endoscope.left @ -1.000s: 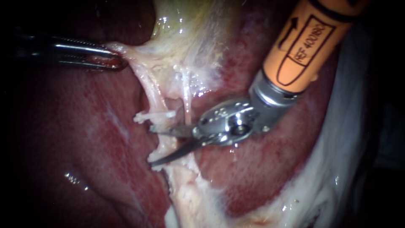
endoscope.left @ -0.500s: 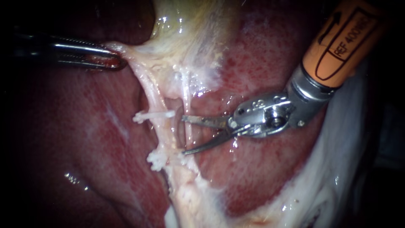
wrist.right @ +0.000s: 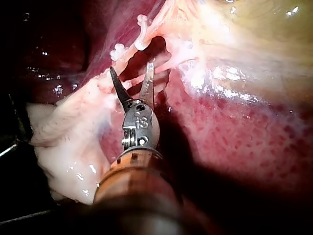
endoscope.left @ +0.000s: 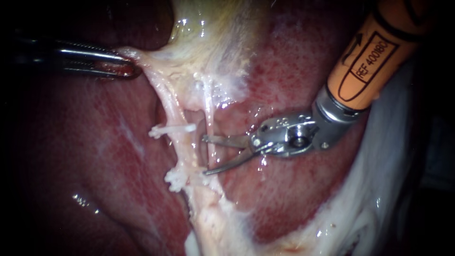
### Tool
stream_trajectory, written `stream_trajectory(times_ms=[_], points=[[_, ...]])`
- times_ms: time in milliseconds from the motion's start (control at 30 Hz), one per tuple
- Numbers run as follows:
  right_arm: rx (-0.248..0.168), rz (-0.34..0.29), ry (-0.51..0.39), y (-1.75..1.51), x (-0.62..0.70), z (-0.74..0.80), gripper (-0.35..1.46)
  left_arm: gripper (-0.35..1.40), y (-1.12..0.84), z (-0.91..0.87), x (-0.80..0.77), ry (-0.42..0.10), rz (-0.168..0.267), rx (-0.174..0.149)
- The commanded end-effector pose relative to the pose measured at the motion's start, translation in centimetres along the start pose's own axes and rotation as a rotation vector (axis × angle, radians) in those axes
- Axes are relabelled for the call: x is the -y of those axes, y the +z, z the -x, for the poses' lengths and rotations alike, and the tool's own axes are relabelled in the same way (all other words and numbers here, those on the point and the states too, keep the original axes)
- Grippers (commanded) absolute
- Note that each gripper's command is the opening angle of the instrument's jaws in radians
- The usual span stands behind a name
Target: Go to the cutting position left tube
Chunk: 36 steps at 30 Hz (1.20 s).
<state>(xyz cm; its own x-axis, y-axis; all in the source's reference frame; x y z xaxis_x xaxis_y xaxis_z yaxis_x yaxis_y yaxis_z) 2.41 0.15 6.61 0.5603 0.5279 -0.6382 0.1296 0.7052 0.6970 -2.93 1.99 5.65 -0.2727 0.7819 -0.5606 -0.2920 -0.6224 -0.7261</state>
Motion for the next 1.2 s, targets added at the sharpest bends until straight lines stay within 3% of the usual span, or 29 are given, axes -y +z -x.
stream_trajectory(times_ms=[33, 167, 367, 633, 933, 1200], points=[[0.002, -0.003, 0.002, 0.02, -0.01, 0.00, 1.19, -0.35, 0.00, 0.00, 0.00, 0.000, 0.000, 0.000], [0.001, -0.023, 0.015, 0.08, -0.08, 0.04, 1.21, -0.35, 0.00, 0.00, 0.00, 0.000, 0.000, 0.000], [-0.042, -0.073, 0.048, 0.15, -0.12, 0.00, 1.23, -0.35, 0.00, 0.00, 0.00, 0.000, 0.000, 0.000], [-0.081, -0.135, 0.066, 0.31, -0.12, -0.14, 1.23, -0.35, 0.00, 0.00, -0.01, 0.000, 0.000, 0.000], [-0.118, -0.162, 0.068, 0.49, -0.06, -0.30, 1.23, -0.35, 0.01, -0.01, -0.01, -0.001, -0.001, 0.000], [-0.148, -0.180, 0.069, 0.62, -0.08, -0.38, 1.23, -0.35, 0.03, -0.01, -0.01, -0.001, -0.002, -0.001]])
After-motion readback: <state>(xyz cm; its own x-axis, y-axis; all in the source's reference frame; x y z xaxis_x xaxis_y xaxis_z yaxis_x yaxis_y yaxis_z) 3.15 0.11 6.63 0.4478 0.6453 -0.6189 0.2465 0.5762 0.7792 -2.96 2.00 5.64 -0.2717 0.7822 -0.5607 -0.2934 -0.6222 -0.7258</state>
